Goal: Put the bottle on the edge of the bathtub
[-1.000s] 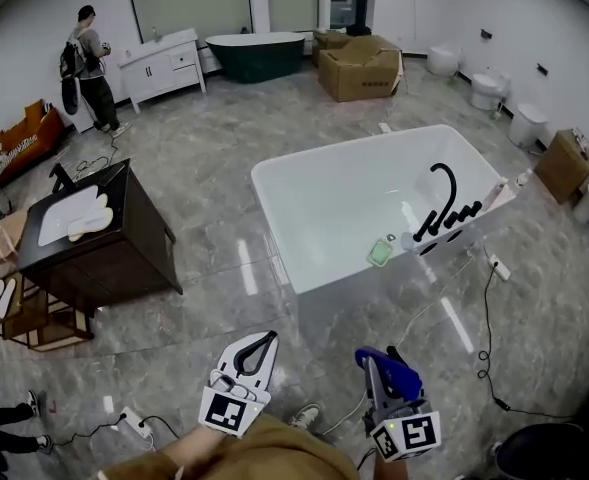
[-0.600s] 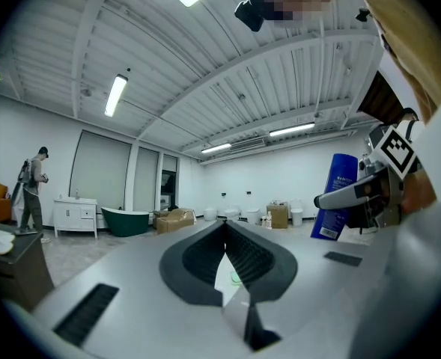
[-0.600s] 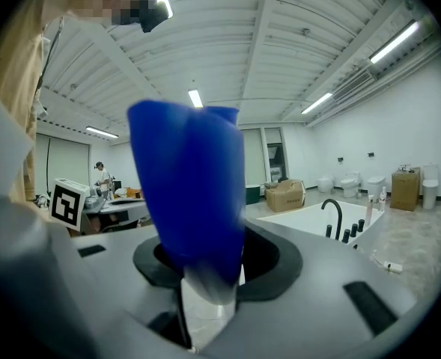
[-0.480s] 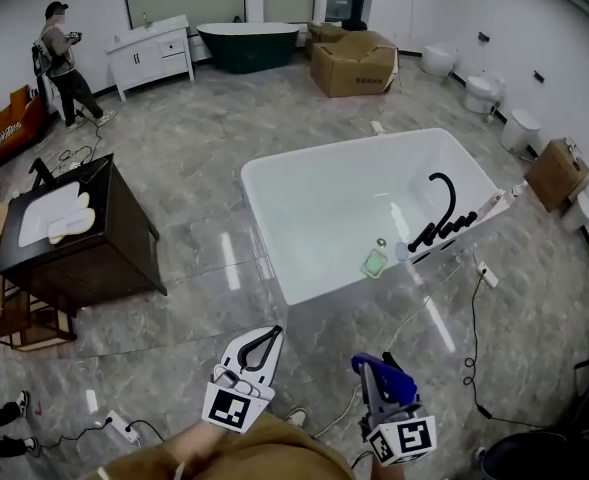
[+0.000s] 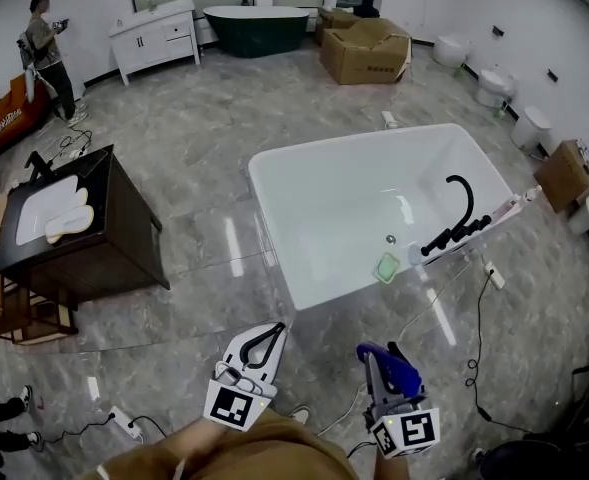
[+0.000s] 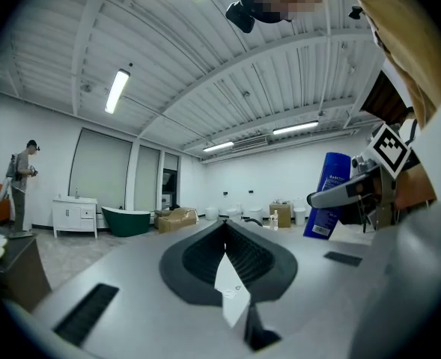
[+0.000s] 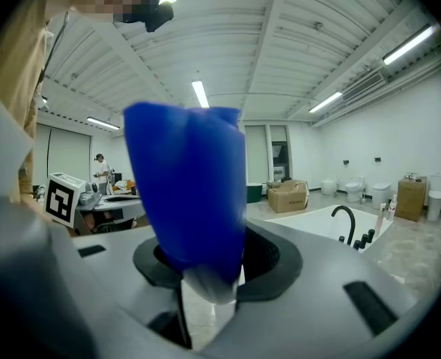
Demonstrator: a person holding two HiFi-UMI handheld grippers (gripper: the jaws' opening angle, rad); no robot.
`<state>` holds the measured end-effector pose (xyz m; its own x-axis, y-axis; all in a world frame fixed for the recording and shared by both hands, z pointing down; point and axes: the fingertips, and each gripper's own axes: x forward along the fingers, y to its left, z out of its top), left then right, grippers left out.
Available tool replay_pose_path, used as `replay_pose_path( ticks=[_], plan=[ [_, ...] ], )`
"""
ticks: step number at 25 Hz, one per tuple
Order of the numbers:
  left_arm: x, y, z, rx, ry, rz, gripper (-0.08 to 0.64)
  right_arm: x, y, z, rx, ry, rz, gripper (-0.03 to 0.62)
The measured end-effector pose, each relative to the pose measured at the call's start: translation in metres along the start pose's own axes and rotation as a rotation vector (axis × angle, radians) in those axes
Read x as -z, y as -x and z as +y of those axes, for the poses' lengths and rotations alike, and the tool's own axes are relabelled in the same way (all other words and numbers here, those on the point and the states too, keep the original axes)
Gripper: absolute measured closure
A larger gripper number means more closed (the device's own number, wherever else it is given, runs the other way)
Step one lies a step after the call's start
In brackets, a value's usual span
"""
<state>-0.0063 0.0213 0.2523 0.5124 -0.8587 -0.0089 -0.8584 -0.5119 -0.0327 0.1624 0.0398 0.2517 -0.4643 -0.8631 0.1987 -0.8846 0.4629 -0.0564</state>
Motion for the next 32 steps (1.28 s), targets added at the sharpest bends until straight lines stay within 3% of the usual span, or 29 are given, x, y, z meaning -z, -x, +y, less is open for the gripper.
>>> replay_pose_path(
  ticks=[12, 20, 32],
  plan=[
    [0.025, -0.035, 0.025, 0.028, 0.055, 0.064, 0.555, -0.009, -0.061, -0.008, -0.023, 0.05, 0.021, 0.44],
    [0.023, -0.056, 0.035, 0.032, 0.03, 0.036, 0.555, -0.006, -0.084, -0.017, -0.026, 0.067, 0.03, 0.44],
    [0.049, -0.07, 0.038, 0.048, 0.024, 0.08, 0.555, 0.017, -0.11, -0.033, -0.018, 0.049, 0.075, 0.44]
  ],
)
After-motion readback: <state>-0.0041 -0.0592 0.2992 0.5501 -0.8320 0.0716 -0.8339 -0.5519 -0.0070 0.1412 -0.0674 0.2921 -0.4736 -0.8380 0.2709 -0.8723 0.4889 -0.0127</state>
